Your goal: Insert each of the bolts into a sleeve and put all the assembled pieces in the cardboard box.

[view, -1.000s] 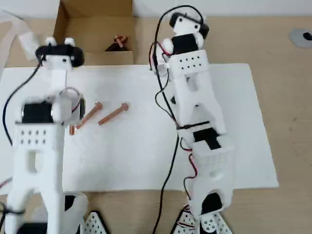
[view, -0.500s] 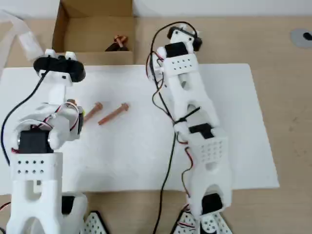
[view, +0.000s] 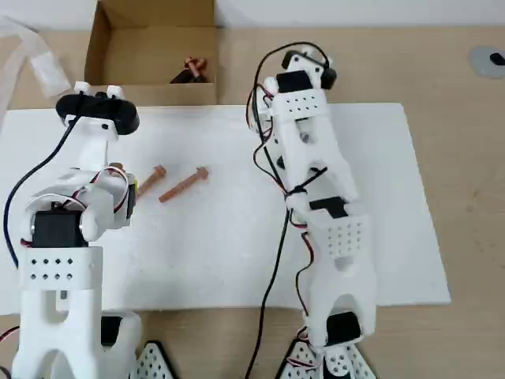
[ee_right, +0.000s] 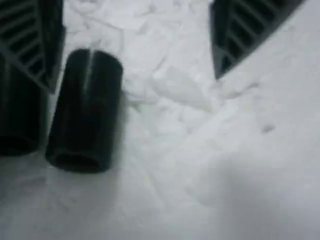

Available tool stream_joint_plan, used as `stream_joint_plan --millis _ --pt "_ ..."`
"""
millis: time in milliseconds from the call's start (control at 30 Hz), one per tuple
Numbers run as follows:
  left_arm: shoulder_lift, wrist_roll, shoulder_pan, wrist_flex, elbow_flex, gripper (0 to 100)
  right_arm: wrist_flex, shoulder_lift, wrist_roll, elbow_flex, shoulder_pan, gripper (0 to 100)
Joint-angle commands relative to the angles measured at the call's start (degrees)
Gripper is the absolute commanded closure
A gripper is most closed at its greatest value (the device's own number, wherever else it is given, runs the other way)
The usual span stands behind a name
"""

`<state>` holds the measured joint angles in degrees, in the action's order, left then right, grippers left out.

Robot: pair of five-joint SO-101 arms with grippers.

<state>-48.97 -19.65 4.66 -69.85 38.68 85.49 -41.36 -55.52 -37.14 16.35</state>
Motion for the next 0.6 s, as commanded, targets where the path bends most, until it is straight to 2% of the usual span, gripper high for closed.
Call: stream_joint_plan --millis 0,400,567 --pt "-1.5 -0.5 0.2 1.1 -0.4 99 -2.3 -1.2 -0.1 -0.3 -1.3 76.0" --pt "-1.5 -1.2 0.2 1.0 -0.4 99 -4.0 -3.1 1.8 0.0 -2.2 76.2" --pt "-1.5 -1.2 0.2 1.0 -0.6 99 -4.1 -3.1 2.0 0.0 -2.1 87.4"
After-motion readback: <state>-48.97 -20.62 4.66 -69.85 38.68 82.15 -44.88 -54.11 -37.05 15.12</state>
